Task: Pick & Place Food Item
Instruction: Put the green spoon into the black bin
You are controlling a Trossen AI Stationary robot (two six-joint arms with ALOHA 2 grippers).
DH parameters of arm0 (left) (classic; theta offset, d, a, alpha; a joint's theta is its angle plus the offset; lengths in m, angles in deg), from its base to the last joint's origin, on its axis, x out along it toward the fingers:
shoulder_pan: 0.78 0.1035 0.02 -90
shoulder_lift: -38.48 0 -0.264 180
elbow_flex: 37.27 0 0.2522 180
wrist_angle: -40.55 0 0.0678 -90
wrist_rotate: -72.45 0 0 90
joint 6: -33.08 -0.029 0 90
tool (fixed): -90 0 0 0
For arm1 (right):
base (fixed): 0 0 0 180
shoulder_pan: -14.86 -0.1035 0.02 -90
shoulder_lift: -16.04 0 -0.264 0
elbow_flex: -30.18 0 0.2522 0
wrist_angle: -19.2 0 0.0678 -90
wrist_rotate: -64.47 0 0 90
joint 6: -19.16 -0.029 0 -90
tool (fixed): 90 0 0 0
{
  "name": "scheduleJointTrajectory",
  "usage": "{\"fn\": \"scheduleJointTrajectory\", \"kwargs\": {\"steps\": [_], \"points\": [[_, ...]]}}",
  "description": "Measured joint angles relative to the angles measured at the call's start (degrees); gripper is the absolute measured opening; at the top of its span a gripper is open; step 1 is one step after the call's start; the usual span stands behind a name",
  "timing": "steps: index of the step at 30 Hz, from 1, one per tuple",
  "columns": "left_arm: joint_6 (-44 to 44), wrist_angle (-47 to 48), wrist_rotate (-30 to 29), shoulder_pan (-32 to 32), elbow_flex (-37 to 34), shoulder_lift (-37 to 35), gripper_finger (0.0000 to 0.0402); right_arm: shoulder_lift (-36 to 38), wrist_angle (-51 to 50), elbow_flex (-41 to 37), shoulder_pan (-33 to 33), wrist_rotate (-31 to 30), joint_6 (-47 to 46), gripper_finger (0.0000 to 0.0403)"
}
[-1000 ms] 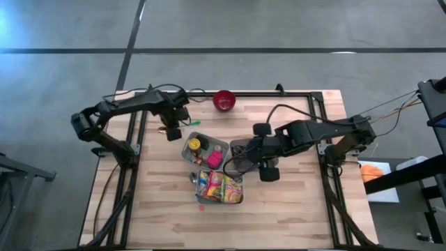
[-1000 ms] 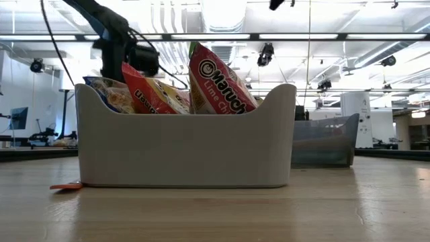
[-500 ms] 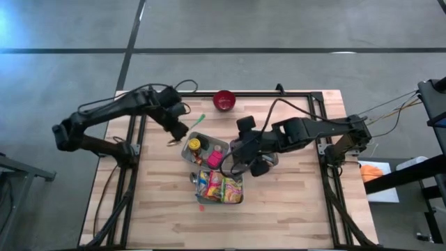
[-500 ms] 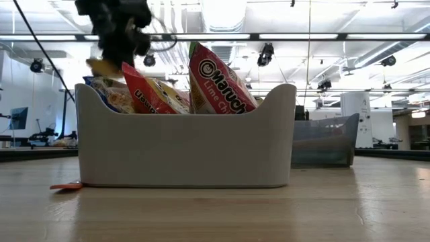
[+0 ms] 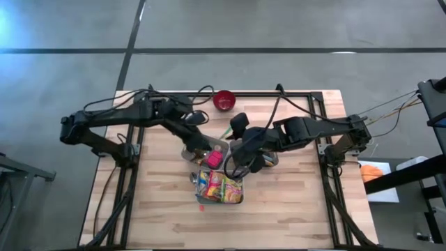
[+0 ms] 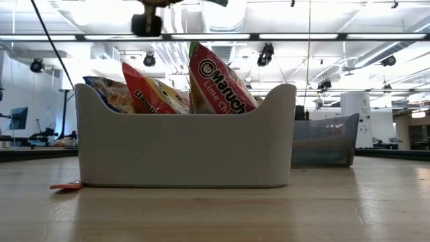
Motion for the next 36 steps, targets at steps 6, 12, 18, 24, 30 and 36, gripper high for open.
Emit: {"fn": "scheduleJointTrajectory", "kwargs": {"steps": [6,12,18,24,30,36], "points": [[1.99,-3.20,3.57,-0.88,3.17,4.39,0.0000,0.00,0.46,-0.02,0.22,-3.58,3.00,0.0193],[1.25,-3.54,4.75,-1.21,5.55,6.68,0.0000,0.00,0.35,-0.57,0.26,-3.44,2.41,0.0193],[1.10,-5.48,5.74,-1.21,6.71,7.03,0.0000,0.00,-2.26,-1.14,0.26,-3.30,0.79,0.0193],[1.10,-6.06,5.63,-1.21,6.47,6.96,0.0000,0.00,-2.21,-1.18,0.26,-3.30,0.73,0.0178],[1.03,-6.21,5.65,-1.23,6.45,6.96,0.0000,0.00,-2.16,-1.27,0.26,-3.66,0.79,0.0068],[0.58,-6.20,6.03,-1.23,6.41,6.83,0.0000,0.00,-2.79,-1.29,0.17,-3.44,1.41,0.0012]]}}
